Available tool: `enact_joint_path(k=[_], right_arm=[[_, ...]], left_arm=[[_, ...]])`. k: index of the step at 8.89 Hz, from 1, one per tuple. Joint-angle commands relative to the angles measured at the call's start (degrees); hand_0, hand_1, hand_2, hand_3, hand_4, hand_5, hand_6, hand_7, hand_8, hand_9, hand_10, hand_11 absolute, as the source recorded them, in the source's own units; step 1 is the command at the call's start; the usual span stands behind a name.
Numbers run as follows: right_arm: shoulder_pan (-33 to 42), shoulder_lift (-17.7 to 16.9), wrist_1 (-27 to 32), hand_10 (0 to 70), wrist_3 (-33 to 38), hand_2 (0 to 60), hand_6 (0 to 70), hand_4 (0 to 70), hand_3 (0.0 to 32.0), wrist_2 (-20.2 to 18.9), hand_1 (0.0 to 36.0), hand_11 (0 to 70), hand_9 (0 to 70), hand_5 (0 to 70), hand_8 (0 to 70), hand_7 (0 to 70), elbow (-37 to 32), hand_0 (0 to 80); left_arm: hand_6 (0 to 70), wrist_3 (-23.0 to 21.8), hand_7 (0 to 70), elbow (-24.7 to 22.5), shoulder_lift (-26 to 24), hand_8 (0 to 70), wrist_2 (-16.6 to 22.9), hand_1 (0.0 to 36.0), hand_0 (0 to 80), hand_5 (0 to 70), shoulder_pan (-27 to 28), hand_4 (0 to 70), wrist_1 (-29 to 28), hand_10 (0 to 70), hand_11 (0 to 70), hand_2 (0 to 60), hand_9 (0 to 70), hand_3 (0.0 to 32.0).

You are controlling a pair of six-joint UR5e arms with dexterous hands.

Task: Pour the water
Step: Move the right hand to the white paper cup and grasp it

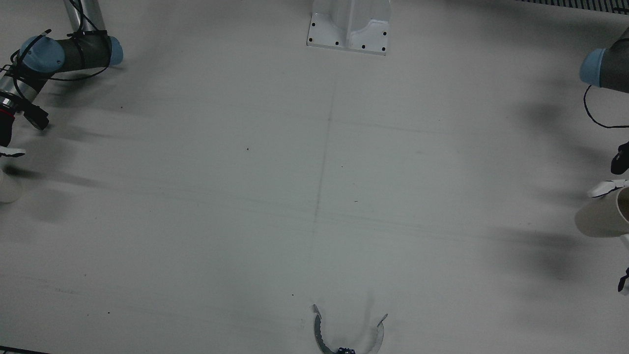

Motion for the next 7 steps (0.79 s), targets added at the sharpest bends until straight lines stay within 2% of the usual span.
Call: enact_joint_path(k=[1,4,6,7], right_arm=[[-1.30,-2.89,-0.29,1.4,4.43,0.0,0.0,7.9,0.0,3.01,5.0,2.8,0.0,0.0,6.1,0.0,0.33,46.1],[-1.38,-3.78,-0.64,1.8,6.19,0.0,0.0,8.4,0.0,3.64,6.2,3.5,0.9,0.0,6.3,0.0,0.59,46.6],[-1.39,-3.69,-1.08,3.1,6.63,0.0,2.6,10.8,0.0,3.64,11.7,5.9,2.6,6.2,7.1,3.1,0.34,51.2],[-1.47,-3.69,-0.65,2.8,8.03,0.0,2.6,10.8,0.0,3.72,11.7,5.6,2.4,6.0,7.0,2.7,-0.36,51.5]], left_arm=[[5.0,-0.21,11.4,0.05,0.49,0.0,0.03,36.0,39.8,70.0,0.15,19.0,-0.65,6.2,11.4,60.0,0.9,0.0],[5.1,-0.20,11.5,0.05,0.49,0.0,0.03,36.0,38.1,70.0,-0.11,16.2,-0.83,6.4,11.7,60.0,0.9,0.0],[5.1,-0.21,11.5,0.05,0.58,0.0,0.03,36.0,37.5,70.0,-0.20,15.6,-0.92,6.4,11.8,60.0,1.0,0.0],[5.1,-0.21,11.6,0.05,0.58,0.0,0.03,36.0,38.2,70.0,-0.03,16.1,-0.92,6.4,11.7,60.0,0.9,0.0]])
